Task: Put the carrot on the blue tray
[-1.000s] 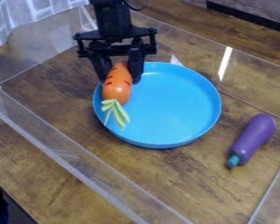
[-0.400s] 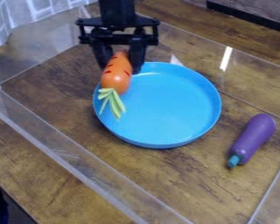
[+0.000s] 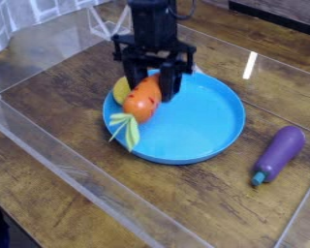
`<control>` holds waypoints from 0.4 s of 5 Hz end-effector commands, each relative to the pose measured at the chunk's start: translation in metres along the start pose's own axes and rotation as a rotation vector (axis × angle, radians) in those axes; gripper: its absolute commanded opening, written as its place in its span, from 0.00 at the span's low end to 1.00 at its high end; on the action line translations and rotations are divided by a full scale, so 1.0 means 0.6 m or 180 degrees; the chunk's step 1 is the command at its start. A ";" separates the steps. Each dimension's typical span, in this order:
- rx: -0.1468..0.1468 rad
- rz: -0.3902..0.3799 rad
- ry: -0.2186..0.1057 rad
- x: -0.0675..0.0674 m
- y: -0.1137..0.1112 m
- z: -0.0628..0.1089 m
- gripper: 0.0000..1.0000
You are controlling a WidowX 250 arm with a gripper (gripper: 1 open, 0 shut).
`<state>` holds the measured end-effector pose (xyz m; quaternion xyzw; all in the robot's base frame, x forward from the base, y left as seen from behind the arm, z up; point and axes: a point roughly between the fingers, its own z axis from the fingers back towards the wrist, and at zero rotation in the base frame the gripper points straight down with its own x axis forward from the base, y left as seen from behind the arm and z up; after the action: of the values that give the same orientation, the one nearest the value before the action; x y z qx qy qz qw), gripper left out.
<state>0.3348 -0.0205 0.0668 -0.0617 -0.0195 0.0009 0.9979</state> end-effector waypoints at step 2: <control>0.0119 -0.0133 -0.0088 0.001 -0.015 0.028 0.00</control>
<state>0.3301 -0.0220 0.0656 -0.0425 -0.0048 -0.0077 0.9991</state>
